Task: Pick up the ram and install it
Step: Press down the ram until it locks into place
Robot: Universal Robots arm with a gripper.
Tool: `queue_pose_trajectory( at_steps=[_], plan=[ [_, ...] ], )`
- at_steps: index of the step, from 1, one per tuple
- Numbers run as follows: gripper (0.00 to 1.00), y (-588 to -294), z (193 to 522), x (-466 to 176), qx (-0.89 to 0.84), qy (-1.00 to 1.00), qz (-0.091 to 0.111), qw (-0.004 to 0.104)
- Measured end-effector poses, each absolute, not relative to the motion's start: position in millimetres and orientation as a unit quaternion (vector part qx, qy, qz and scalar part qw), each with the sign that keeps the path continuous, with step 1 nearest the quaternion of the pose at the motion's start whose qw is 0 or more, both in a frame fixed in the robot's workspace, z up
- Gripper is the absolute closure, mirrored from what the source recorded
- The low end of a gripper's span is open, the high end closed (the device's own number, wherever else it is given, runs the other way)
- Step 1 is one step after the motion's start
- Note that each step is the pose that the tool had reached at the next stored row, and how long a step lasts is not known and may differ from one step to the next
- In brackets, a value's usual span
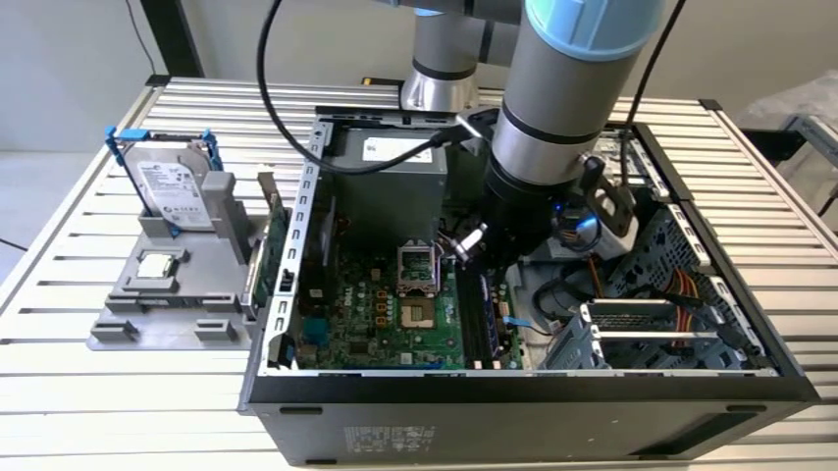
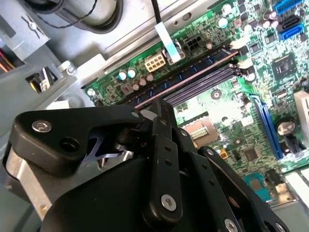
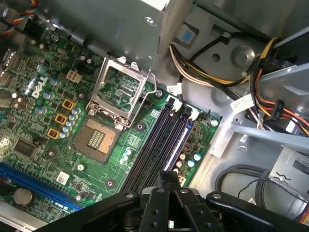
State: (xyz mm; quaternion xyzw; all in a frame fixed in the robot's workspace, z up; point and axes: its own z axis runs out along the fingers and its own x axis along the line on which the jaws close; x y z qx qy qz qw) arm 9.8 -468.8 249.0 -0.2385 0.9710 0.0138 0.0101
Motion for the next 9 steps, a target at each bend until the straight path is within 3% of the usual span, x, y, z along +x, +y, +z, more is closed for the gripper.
queue_pose_trajectory(
  at_steps=[9],
  plan=[
    [1.0,-468.8,249.0,9.8,-0.282,0.959,0.014,0.009]
  ],
)
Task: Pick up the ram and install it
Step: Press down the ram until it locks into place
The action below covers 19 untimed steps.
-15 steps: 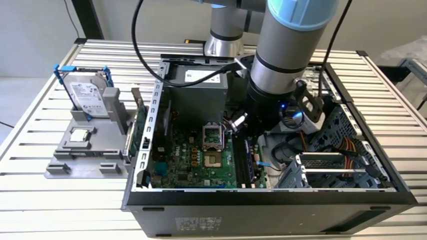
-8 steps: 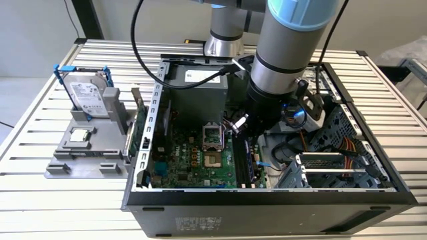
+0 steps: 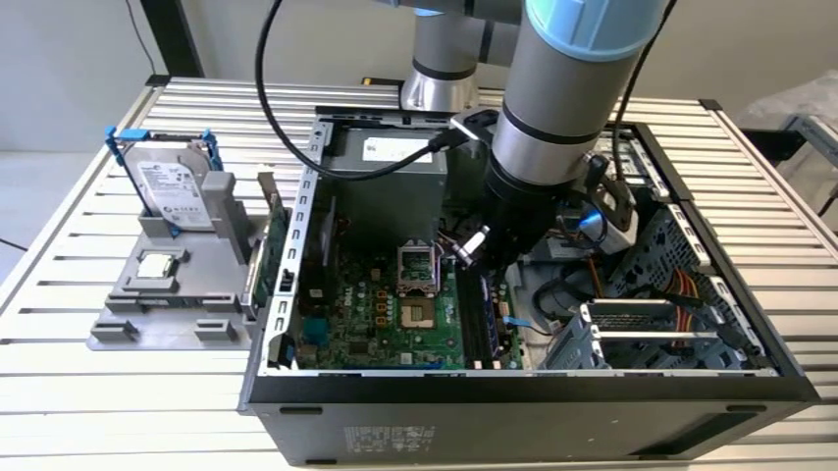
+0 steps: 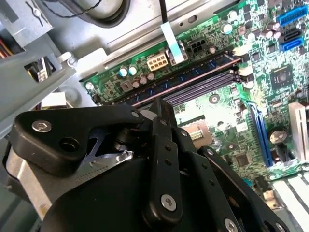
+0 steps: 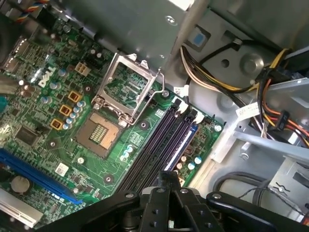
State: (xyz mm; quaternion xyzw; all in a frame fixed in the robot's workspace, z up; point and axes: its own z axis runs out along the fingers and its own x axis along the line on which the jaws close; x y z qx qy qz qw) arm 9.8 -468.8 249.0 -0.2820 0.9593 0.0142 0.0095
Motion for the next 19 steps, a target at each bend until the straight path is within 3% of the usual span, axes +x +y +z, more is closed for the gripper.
queue_pose_trajectory(
  at_steps=[19],
  plan=[
    [1.0,-468.8,246.8,9.8,-0.416,0.909,0.015,0.007]
  ],
)
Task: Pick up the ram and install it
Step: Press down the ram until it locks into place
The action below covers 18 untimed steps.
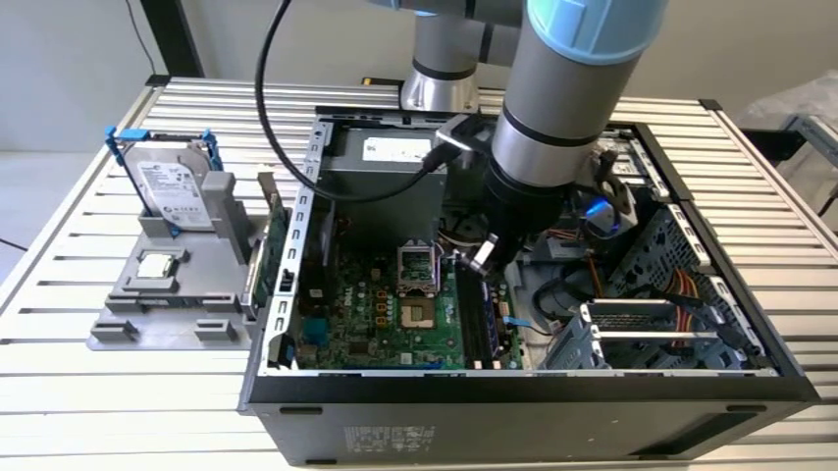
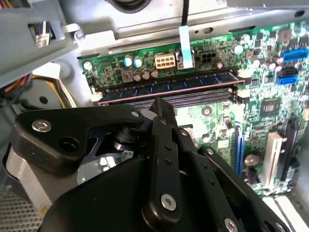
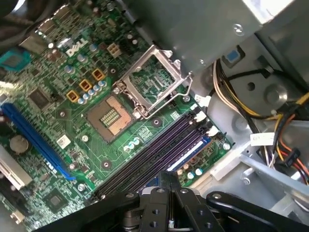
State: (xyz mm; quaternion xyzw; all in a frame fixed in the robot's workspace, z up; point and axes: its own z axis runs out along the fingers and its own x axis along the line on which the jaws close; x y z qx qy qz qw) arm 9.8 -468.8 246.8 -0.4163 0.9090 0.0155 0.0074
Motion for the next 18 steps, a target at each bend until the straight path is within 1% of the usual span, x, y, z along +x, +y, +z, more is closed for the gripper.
queue_pose_trajectory(
  at_steps=[18],
  plan=[
    [1.0,-468.8,244.2,11.5,-0.545,0.838,0.016,0.005]
  ],
)
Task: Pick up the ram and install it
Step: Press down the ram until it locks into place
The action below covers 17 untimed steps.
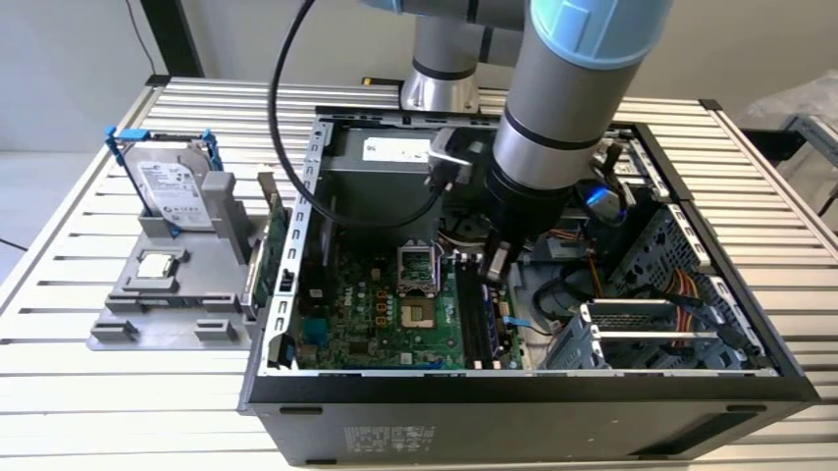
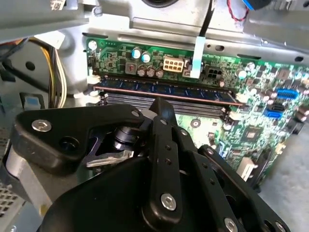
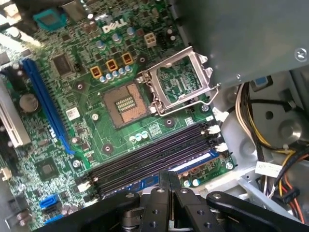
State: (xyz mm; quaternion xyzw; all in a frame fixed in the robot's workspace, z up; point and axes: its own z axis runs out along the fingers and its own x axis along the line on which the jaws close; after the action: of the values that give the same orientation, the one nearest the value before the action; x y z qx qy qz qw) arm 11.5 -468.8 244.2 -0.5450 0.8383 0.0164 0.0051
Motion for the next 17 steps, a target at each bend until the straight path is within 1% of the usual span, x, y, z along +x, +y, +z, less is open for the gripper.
queue_pose_trajectory(
  at_steps=[17],
  plan=[
    [1.0,-468.8,240.7,15.0,-0.645,0.764,0.017,0.003]
  ],
)
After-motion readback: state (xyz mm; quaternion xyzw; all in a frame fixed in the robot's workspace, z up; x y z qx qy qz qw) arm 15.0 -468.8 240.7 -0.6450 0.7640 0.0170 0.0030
